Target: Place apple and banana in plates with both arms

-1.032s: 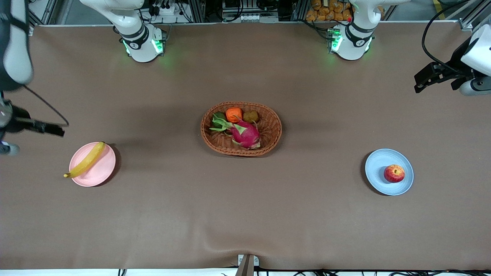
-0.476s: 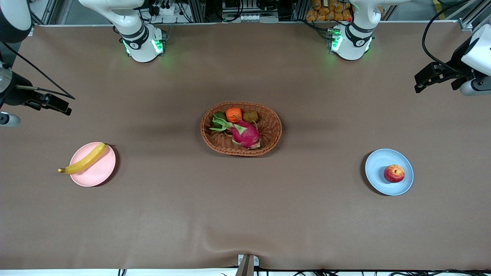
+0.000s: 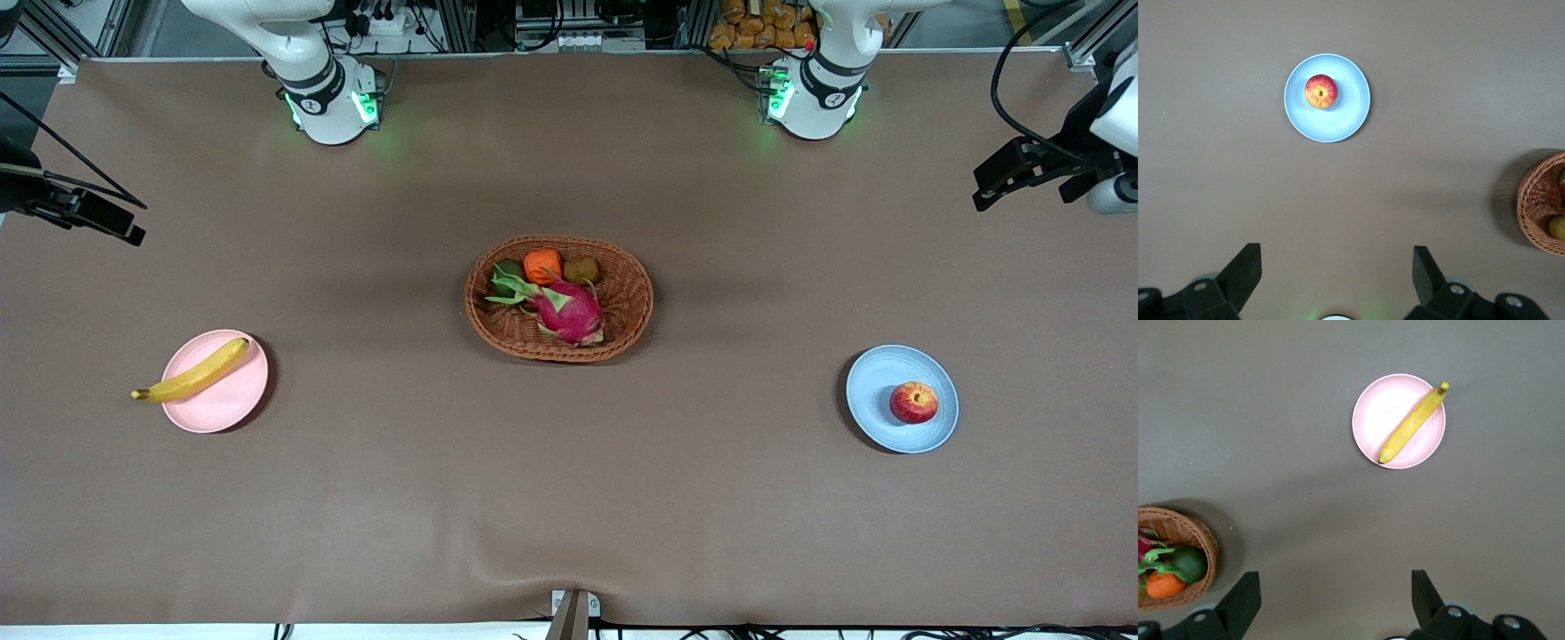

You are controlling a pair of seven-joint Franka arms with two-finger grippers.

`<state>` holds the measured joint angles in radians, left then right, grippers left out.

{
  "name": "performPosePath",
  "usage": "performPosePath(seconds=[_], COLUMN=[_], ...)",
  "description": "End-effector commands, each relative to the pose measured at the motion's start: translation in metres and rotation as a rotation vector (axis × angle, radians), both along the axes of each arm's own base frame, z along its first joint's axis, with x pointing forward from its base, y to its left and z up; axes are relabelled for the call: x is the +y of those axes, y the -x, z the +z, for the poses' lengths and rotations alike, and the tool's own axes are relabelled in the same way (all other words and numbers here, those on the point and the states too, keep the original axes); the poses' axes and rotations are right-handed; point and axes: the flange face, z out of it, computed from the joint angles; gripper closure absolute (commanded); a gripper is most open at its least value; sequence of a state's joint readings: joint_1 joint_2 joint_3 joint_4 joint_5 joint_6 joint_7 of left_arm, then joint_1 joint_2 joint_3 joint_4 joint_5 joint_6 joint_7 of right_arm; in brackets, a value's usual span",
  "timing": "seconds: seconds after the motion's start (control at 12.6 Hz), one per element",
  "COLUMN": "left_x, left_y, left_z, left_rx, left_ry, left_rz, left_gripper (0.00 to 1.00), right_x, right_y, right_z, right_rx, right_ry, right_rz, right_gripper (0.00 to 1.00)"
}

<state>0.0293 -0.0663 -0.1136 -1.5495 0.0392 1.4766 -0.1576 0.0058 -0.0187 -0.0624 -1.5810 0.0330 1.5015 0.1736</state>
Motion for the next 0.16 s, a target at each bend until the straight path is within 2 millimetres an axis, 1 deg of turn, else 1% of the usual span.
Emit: performPosePath(seconds=[0.0,0.08], left_x=[-0.0003,-0.0003], left_y=[0.0032,0.0032], left_z=[0.0065,0.0065], left_rx=[0.010,0.010], left_ry=[0.017,0.017], left_rz=[-0.005,-0.004], left_gripper=[0.00,0.00], right_x=[-0.0054,-0.0054], right_y=[-0.0003,-0.0003], right_z=[0.0123,0.0124], right_rx=[-0.018,-0.018], right_ry=[0.002,0.002], right_rz=[0.045,0.045], right_gripper=[0.00,0.00])
